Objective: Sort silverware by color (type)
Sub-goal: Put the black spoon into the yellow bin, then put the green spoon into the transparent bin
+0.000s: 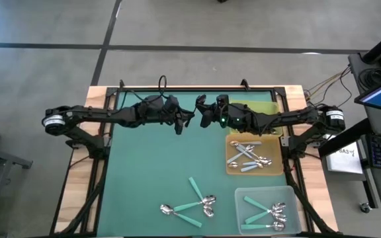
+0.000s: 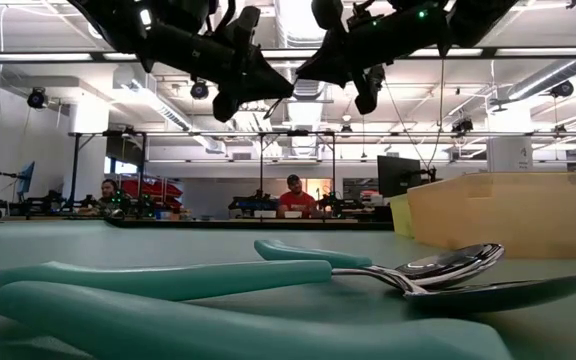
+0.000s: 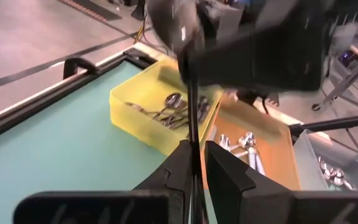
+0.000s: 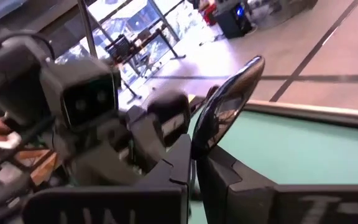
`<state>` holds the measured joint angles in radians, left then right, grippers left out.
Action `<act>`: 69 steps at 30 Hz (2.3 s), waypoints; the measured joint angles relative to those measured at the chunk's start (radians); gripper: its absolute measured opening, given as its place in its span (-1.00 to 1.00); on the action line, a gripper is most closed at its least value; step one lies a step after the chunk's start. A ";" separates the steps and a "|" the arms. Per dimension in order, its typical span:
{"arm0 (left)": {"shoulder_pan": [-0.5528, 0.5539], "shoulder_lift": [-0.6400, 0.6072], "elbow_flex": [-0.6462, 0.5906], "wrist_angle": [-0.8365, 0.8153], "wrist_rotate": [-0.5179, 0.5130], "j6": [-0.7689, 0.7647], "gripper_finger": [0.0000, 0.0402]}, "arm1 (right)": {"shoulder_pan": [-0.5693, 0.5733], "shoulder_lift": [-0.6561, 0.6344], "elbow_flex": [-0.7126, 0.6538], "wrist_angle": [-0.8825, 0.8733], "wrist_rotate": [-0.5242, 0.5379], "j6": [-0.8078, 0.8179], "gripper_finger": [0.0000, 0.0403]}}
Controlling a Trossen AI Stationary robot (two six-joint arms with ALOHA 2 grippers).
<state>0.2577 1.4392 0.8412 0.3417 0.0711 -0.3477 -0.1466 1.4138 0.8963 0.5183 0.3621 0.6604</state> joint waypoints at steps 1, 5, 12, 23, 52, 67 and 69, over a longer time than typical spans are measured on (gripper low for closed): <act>0.003 -0.001 0.000 -0.010 0.003 0.000 -0.86 | -0.005 -0.001 0.007 0.000 0.002 -0.010 -0.96; 0.009 -0.004 0.000 -0.029 0.005 0.000 -0.83 | -0.036 -0.015 0.055 -0.112 0.006 -0.031 -0.96; 0.007 -0.011 0.000 -0.043 0.055 0.000 -0.79 | -0.130 -0.032 0.264 -0.794 0.142 -0.105 -0.96; 0.009 -0.013 0.000 -0.062 0.056 0.003 -0.80 | -0.227 -0.032 0.521 -1.591 0.194 -0.132 -0.96; 0.027 -0.007 -0.001 -0.180 0.077 -0.001 -0.80 | -0.244 0.145 0.278 -1.707 0.055 -0.253 -0.74; -0.110 0.008 -0.003 -0.362 0.296 -0.158 -0.80 | -0.219 0.133 0.410 -1.727 -0.030 -0.427 -0.35; -0.184 0.008 -0.003 -0.368 0.295 -0.172 -0.80 | -0.202 0.133 0.410 -1.749 -0.032 -0.395 -0.32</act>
<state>0.0739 1.4467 0.8387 -0.0261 0.3664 -0.5199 -0.3489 1.5467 1.3064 -1.2306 0.3302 0.2655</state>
